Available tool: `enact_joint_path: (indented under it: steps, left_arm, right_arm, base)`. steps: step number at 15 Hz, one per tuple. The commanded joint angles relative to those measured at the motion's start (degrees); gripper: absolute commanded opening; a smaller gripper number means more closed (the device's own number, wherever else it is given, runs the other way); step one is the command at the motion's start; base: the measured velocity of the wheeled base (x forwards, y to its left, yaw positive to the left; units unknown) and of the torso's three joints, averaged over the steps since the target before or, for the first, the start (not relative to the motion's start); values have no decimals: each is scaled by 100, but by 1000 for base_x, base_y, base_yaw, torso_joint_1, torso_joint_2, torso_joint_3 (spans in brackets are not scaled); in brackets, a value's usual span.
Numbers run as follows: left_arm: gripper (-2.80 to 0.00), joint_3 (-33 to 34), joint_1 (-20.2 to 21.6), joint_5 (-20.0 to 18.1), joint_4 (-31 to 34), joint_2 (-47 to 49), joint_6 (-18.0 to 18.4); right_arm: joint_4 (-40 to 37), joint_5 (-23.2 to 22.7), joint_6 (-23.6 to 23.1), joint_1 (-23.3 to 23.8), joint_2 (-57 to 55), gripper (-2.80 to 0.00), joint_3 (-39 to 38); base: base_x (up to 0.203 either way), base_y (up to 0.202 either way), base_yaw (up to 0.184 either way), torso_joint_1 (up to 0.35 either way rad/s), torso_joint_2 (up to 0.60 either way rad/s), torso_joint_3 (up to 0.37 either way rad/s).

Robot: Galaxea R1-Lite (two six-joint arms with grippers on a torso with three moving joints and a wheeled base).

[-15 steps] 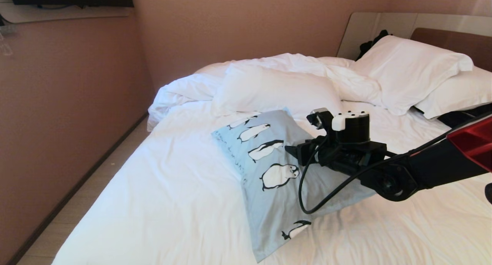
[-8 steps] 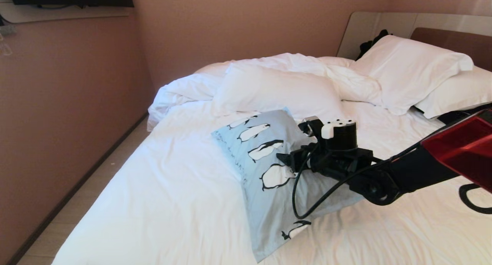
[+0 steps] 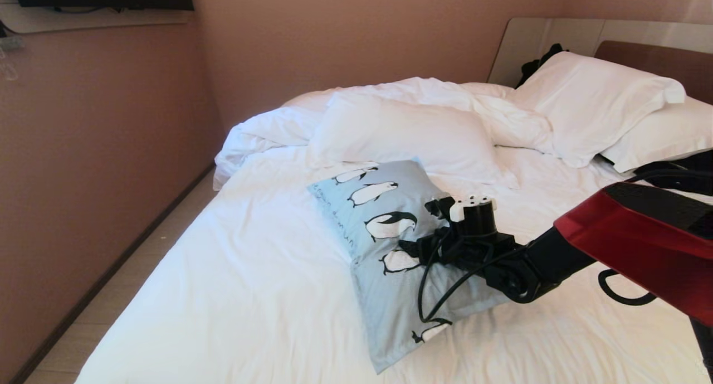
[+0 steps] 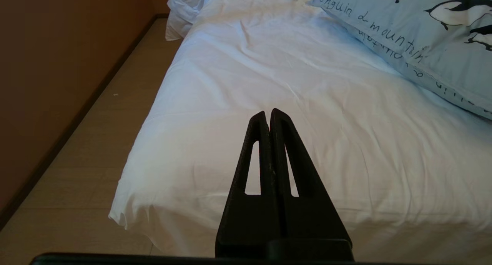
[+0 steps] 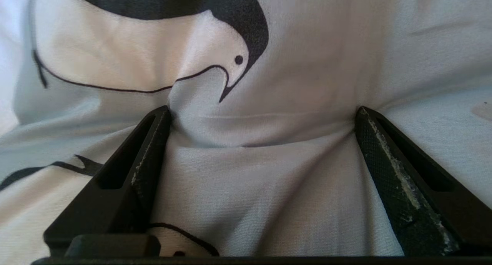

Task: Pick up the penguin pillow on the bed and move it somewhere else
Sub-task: Pick up the pillow

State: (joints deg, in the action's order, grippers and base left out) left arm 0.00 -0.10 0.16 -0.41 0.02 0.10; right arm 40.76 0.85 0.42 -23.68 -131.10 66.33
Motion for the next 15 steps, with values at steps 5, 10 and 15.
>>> enact_joint_path:
  steps: [5,10,15]
  left_arm:
    - [-280,0,1,2,-2,-2,-1]
    - [-280,0,1,2,-2,-2,-1]
    - [-280,0,1,2,-2,-2,-1]
  right_arm:
    - [-191,-50,-7,136,-250,0,30]
    - [-174,-50,26,145,-164,-280,15]
    - [-156,-42,78,145,452,-280,-140]
  base:
    - [0,0,0,0,0,0]
    - [0,0,0,0,0,0]
    - [0,0,0,0,0,0]
